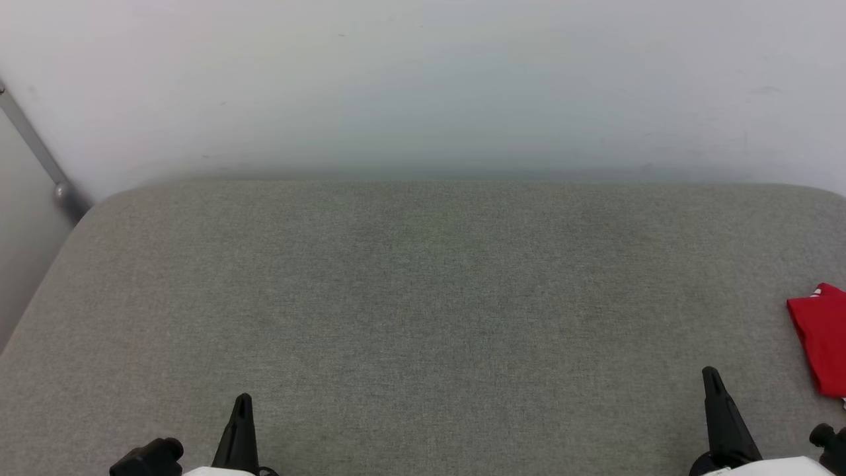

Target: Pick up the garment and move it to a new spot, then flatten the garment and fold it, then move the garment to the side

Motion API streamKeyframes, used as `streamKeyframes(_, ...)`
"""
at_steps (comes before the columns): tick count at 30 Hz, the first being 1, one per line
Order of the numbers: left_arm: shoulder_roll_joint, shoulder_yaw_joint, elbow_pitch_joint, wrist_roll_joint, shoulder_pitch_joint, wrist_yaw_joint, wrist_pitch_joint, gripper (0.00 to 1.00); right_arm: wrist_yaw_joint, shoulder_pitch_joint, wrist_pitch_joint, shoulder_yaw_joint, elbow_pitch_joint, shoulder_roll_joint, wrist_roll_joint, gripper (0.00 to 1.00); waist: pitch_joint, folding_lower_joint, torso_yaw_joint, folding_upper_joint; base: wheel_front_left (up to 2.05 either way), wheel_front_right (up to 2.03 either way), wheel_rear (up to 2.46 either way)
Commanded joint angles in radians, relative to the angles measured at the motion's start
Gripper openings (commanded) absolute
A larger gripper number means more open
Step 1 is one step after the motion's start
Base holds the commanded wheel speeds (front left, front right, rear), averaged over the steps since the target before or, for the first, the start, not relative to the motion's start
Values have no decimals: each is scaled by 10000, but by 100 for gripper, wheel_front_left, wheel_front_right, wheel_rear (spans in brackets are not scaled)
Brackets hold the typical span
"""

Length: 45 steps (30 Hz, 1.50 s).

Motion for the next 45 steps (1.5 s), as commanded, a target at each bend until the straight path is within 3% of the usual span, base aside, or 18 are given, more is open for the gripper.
streamKeyframes(1,52,60,-62,-476,-305,-111,89,0,0,-336,80,-10,-61,-108,446,0,9,0,-6,0,0,0,0)
streamKeyframes(45,113,672,610,-6080,-1556,-1013,1320,0,-2,-1542,1351,-203,658,-156,5430,0,218,0,-169,0,0,0,0)
